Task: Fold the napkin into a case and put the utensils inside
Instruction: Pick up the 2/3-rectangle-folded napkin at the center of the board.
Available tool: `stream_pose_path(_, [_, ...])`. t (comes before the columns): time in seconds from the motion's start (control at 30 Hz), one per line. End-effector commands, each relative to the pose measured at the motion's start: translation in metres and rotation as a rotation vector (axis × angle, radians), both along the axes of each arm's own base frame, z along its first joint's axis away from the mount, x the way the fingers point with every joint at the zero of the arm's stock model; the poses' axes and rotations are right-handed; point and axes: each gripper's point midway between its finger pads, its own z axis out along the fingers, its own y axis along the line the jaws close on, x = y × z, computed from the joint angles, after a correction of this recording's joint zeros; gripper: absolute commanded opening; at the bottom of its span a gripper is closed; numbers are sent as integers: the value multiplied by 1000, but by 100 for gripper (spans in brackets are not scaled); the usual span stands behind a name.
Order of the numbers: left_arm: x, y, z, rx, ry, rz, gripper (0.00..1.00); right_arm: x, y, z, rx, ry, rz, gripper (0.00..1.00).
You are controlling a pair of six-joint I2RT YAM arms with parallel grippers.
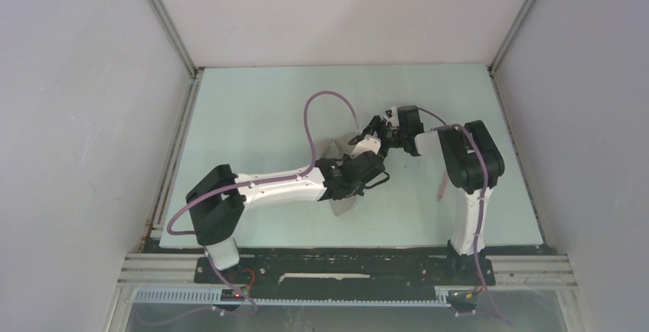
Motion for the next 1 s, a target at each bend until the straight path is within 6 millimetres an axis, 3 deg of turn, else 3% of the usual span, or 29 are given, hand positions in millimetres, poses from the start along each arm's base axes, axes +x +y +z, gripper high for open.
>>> stream_pose_path(0.0, [6,-7,29,-77,-38,24,0,15,1,3,16,-22,-17,73])
stream_pose_path(0.17, [5,-9,27,-77,-28,18,0,23,1,5,40,-32,-23,62])
stream_pose_path(0.43, [3,-14,24,-82,-11,1,0,32,3,4,63,-38,-42,52])
stream_pose_path(0.73, [1,-21,22,-89,9,-20,0,30,6,-5,36,-33,-33,53])
stream_pose_path(0.8, [1,-23,23,-96,12,-25,0,31,6,-4,35,-44,-33,43])
stream_pose_path(0.87, [-1,-28,23,-107,23,-40,2,32,6,-2,33,-65,-31,21])
stream_pose_path(0.93, [-4,-33,23,-123,46,-59,10,34,7,3,30,-100,-27,6])
stream_pose_path(0.97, [-6,-34,20,-135,65,-63,19,35,8,7,30,-119,-24,0])
